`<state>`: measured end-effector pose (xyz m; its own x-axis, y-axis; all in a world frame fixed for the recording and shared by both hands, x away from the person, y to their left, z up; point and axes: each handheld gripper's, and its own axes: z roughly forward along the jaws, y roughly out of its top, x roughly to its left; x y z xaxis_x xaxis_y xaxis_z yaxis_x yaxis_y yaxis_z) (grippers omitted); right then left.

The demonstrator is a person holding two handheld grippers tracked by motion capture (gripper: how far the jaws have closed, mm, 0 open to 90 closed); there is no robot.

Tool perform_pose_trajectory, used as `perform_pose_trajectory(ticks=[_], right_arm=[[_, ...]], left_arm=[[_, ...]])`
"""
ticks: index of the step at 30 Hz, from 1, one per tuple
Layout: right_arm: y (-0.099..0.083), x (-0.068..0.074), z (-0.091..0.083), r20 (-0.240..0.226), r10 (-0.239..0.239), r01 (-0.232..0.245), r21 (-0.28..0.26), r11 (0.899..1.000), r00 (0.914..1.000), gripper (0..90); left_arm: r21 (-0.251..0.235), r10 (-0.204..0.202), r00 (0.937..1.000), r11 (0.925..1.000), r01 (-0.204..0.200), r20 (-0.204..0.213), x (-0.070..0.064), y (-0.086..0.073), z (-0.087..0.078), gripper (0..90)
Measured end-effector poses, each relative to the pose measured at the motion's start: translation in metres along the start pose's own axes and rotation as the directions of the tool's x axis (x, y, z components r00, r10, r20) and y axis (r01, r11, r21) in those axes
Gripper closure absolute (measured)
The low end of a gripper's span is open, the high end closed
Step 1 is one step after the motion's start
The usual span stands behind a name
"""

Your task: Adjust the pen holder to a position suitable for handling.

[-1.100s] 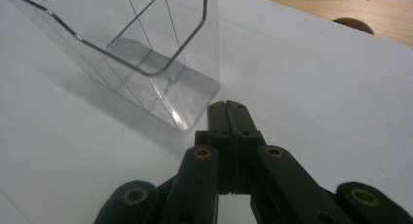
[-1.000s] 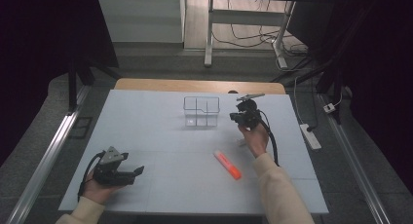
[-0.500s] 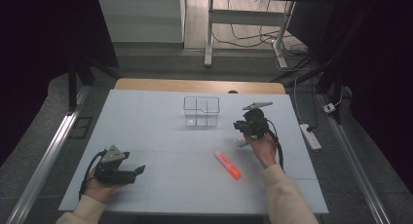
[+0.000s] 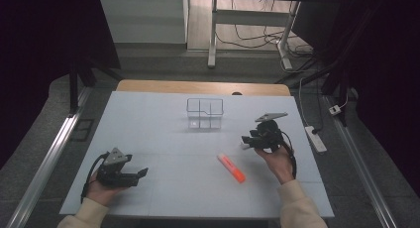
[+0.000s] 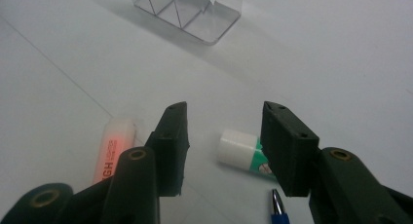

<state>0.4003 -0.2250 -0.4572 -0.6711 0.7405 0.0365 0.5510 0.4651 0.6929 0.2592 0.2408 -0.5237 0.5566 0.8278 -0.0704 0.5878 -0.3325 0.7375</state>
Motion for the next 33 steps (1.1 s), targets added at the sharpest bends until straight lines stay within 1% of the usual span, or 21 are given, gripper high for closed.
perform_pose_trajectory(ticks=[4,10,11,12,14,20,22,25,27,33], right_arm=[[-0.006,-0.002,-0.002,-0.003,0.011,-0.011,0.021,1.0,0.9999,49.4],[-0.015,-0.002,-0.006,0.024,-0.01,0.008,0.055,0.998,0.9997,45.1],[-0.016,-0.003,-0.007,0.025,-0.018,0.017,0.057,0.998,0.9995,44.6],[-0.018,-0.002,-0.009,0.026,-0.011,0.009,0.06,0.998,0.9996,44.1],[-0.02,-0.003,-0.012,0.023,-0.015,0.014,0.06,0.998,0.9996,43.1],[-0.023,-0.003,-0.022,0.02,-0.019,0.018,0.061,0.998,0.9996,41.9],[-0.024,-0.002,-0.025,0.018,-0.018,0.017,0.066,0.998,0.9997,41.7],[-0.025,-0.003,-0.028,0.017,-0.032,0.03,0.074,0.997,0.9994,41.0],[-0.025,-0.003,-0.031,0.013,-0.03,0.029,0.086,0.996,0.9995,40.8],[-0.027,-0.005,-0.036,0.007,-0.035,0.034,0.095,0.995,0.9994,40.7]], left_arm=[[0.001,0.002,1.0,1.0,-0.002,0.0,0.0,0.0,0.0,18.6],[-0.002,0.006,1.0,1.0,-0.006,0.001,0.0,0.0,-0.001,18.6],[-0.002,0.006,1.0,1.0,-0.006,0.0,0.0,0.0,-0.001,18.6],[-0.002,0.007,1.0,1.0,-0.007,0.0,0.0,0.0,-0.001,18.6],[-0.002,0.009,1.0,1.0,-0.009,0.0,0.0,0.0,-0.001,18.6],[-0.001,0.011,0.9999,0.9999,-0.011,-0.001,0.0,0.0,0.0,18.6],[0.0,0.012,0.9999,0.9999,-0.012,-0.001,0.0,0.0,0.0,18.6],[-0.001,0.013,0.9999,0.9999,-0.013,-0.001,0.0,0.0,0.0,18.6],[-0.002,0.013,0.9999,0.9999,-0.013,-0.001,0.0,0.0,0.0,18.6],[0.001,0.016,0.9999,0.9999,-0.016,0.0,0.0,0.0,0.0,18.6]])
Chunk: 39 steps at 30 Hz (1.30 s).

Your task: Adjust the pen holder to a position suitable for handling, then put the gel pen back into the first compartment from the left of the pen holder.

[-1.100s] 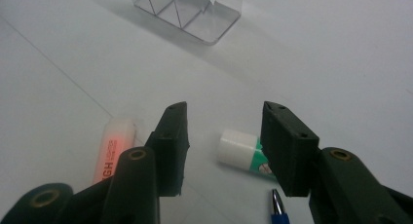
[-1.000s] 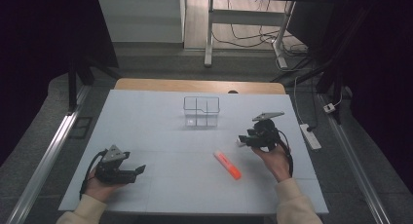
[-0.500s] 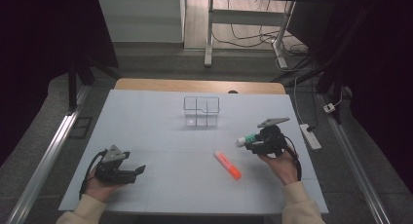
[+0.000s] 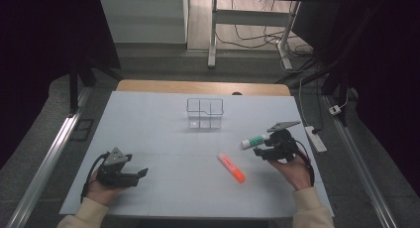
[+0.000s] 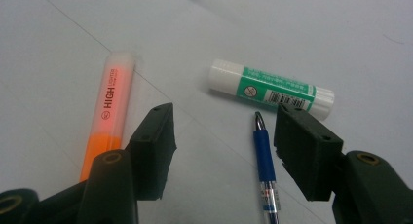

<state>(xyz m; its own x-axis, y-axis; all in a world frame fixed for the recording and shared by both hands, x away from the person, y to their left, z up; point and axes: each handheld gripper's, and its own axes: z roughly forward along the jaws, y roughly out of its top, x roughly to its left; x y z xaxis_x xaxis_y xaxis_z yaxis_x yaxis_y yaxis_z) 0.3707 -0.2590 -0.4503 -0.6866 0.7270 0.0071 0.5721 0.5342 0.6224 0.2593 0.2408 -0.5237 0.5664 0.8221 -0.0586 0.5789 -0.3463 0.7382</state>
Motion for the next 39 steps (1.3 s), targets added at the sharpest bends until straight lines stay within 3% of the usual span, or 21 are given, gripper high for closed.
perform_pose_trajectory(ticks=[24,39], right_arm=[[-0.005,-0.006,-0.002,-0.003,-0.001,0.001,0.048,0.999,1.0,40.2],[-0.007,-0.014,0.0,0.013,-0.009,0.007,0.142,0.99,0.9999,39.6]], left_arm=[[0.003,0.01,1.0,0.9999,-0.01,-0.001,-0.001,0.001,0.001,18.5],[0.006,0.018,0.9998,0.9998,-0.018,-0.001,-0.002,0.002,0.001,18.5]])
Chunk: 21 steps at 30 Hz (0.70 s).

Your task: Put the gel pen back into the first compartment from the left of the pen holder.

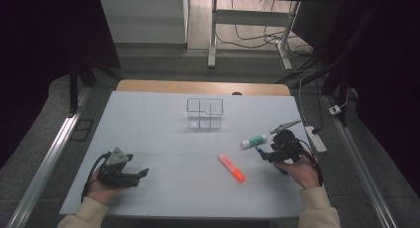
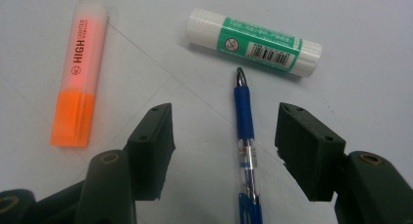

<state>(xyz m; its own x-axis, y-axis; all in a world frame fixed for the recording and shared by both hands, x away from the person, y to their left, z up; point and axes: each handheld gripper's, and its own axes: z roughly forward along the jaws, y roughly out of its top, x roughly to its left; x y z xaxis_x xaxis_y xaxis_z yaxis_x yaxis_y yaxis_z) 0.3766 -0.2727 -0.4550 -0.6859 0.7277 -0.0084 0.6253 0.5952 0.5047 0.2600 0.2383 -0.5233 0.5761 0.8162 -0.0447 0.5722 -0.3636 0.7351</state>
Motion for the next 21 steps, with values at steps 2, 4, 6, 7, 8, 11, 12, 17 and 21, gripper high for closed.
perform_pose_trajectory(ticks=[2,4,6,7,8,11,12,17,21], right_arm=[[0.002,-0.001,0.005,-0.002,-0.006,0.006,0.01,1.0,1.0,39.6],[0.006,-0.003,0.01,-0.001,-0.009,0.009,0.026,1.0,1.0,39.8],[0.01,-0.005,0.016,-0.003,-0.011,0.011,0.034,0.999,0.9999,40.5],[0.012,-0.006,0.018,-0.006,-0.011,0.011,0.036,0.999,0.9999,40.7],[0.014,-0.007,0.021,-0.004,-0.012,0.012,0.043,0.999,0.9999,41.1],[0.019,-0.008,0.029,0.005,-0.023,0.022,0.083,0.996,0.9997,41.4],[0.02,-0.009,0.031,0.003,-0.025,0.024,0.087,0.996,0.9997,41.6],[0.02,-0.01,0.041,0.004,-0.028,0.027,0.119,0.993,0.9996,42.0],[0.02,-0.01,0.047,0.006,-0.032,0.031,0.135,0.99,0.9995,43.5]], left_arm=[[0.001,0.002,1.0,1.0,-0.002,0.0,0.0,0.0,0.0,18.5],[0.001,0.002,1.0,1.0,-0.002,0.0,0.0,0.0,0.0,18.4],[0.002,0.002,1.0,1.0,-0.002,0.0,0.0,0.0,0.001,18.5],[0.002,0.002,1.0,1.0,-0.002,0.0,0.0,0.0,0.001,18.4],[0.002,0.002,1.0,1.0,-0.002,0.0,0.0,0.0,0.001,18.4],[0.001,0.001,1.0,1.0,-0.001,0.0,0.0,0.0,0.0,18.4],[0.002,0.001,1.0,1.0,-0.001,0.0,0.001,0.0,0.0,18.4],[0.003,0.002,1.0,1.0,-0.002,0.001,0.0,0.0,0.001,18.4],[0.003,0.002,1.0,1.0,-0.002,0.002,0.0,0.0,0.001,18.4]])
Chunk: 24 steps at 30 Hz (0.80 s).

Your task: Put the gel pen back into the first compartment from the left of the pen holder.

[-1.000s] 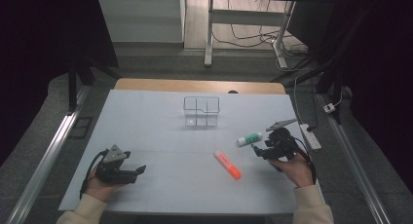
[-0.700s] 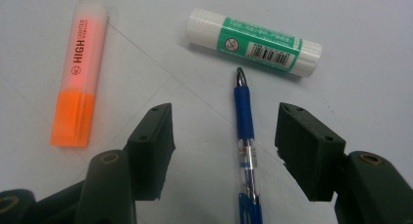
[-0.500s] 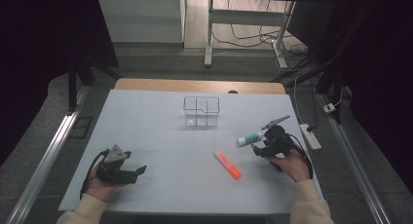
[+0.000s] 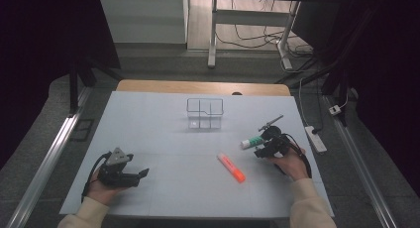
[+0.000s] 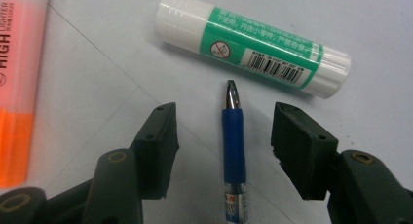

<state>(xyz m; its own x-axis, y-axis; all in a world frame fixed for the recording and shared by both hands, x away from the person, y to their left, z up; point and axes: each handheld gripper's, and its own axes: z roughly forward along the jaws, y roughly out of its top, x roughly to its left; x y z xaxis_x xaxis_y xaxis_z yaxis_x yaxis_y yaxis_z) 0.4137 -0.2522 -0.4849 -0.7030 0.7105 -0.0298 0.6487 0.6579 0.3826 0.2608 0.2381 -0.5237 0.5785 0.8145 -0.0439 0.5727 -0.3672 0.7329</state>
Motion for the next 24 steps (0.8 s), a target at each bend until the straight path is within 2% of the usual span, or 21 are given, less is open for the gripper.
perform_pose_trajectory(ticks=[5,13,18,21,24], right_arm=[[0.0024,0.0014,0.0045,0.011,-0.015,0.015,0.014,1.0,0.9998,48.9],[0.0033,0.0047,0.0089,0.032,-0.041,0.039,0.069,0.997,0.9986,59.7],[0.0036,0.0039,0.0093,0.005,-0.037,0.036,0.073,0.997,0.9993,69.1],[0.0037,0.0057,0.0088,0.021,-0.039,0.038,0.079,0.996,0.999,79.4],[0.0034,0.0078,0.0085,0.036,-0.044,0.041,0.078,0.996,0.9984,79.7]], left_arm=[[0.001,-0.003,1.0,1.0,0.003,-0.001,0.0003,0.0001,0.0007,18.4],[0.0,-0.002,1.0,1.0,0.002,-0.001,0.0007,-0.0002,0.0001,18.4],[0.0,-0.002,1.0,1.0,0.002,-0.003,0.0011,-0.0003,0.0001,18.4],[-0.001,0.002,1.0,1.0,-0.002,-0.003,0.0007,-0.0004,-0.0006,18.4],[-0.001,0.003,1.0,1.0,-0.003,-0.003,0.0003,-0.0004,-0.0008,18.4]])
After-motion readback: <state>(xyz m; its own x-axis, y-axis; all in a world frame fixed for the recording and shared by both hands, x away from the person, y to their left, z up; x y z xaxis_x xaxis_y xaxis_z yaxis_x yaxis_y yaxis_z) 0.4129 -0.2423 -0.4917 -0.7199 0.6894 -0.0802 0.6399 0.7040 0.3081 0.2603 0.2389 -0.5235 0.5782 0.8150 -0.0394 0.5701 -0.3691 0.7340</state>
